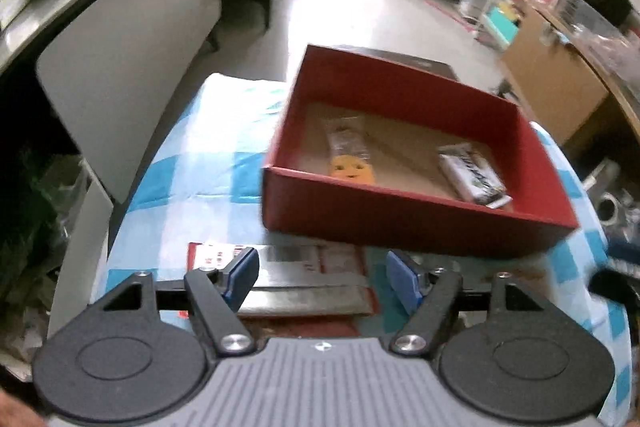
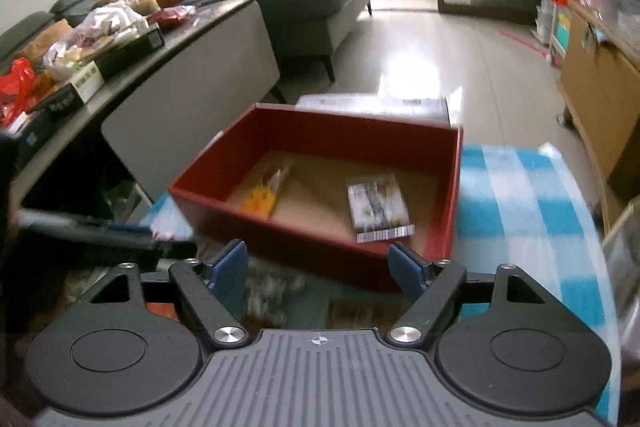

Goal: Organize snacks
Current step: 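Open both grippers to release the snacks in the red box, then move both grippers back toward the remaining snack pile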

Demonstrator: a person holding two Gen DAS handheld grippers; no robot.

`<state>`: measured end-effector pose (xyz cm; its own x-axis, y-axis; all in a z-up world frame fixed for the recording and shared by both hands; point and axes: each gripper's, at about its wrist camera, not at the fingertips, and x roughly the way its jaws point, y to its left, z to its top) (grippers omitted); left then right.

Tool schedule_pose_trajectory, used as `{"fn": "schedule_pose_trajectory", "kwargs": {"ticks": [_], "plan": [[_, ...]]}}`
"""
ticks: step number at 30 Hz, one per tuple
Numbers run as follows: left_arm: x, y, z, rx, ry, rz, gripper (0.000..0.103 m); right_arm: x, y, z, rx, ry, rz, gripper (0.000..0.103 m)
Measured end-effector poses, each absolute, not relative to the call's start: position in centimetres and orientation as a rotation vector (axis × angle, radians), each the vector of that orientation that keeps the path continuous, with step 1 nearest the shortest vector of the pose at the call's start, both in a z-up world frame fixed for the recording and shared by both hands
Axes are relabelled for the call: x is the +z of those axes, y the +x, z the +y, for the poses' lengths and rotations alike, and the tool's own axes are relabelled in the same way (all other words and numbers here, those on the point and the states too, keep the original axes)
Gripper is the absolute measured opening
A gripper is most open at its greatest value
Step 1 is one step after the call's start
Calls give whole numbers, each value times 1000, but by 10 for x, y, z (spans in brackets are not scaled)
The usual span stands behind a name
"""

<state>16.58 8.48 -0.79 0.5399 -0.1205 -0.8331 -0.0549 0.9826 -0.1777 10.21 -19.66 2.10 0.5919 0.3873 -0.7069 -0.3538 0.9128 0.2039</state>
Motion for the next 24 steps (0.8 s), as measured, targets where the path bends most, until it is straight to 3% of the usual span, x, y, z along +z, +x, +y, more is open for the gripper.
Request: {"fn": "schedule_pose_trajectory", "kwargs": {"ticks": [14,24], "plan": [[-50,193,101,-156,-93,1028,65,3,95,-202,477,54,887,84],[-40,133,86,-345,-141,1118,69,-3,96,-203,497,87,935,86]]}}
